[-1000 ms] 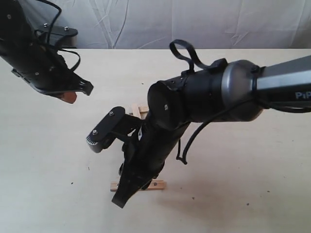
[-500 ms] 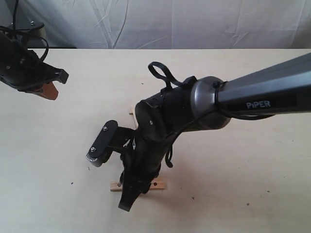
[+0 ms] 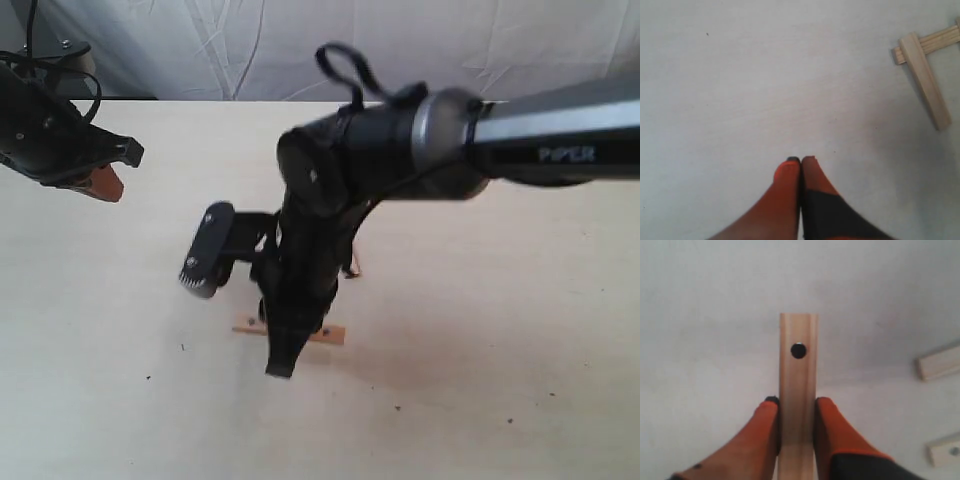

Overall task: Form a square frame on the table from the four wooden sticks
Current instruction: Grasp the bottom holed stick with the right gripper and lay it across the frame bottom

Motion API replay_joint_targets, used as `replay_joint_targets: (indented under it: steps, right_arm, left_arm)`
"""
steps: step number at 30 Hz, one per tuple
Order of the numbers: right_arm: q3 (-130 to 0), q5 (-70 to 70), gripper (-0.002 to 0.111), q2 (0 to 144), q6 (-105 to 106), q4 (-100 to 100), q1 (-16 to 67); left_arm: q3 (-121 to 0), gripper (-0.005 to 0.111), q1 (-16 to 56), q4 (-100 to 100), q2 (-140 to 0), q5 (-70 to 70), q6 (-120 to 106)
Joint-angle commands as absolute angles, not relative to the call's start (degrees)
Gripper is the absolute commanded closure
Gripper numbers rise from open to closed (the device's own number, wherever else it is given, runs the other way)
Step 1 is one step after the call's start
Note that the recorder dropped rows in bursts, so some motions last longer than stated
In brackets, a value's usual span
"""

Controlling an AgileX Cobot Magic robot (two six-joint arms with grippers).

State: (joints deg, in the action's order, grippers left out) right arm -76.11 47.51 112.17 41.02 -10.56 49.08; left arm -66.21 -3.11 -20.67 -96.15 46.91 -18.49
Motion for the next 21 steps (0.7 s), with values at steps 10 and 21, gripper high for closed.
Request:
replay_joint_targets:
  steps: [10, 21]
  right_arm:
    - [-82.61, 37.98, 0.109, 119.38, 65.28, -9.24, 38.94]
    - [-82.61, 36.94, 0.109, 122.52, 66.65, -6.64, 38.94]
  left_arm:
    - [-66.23, 0.107, -3.28, -20.89, -95.68, 43.93, -18.60]
    - [-66.23, 0.107, -3.28, -21.00, -95.68, 43.68, -18.60]
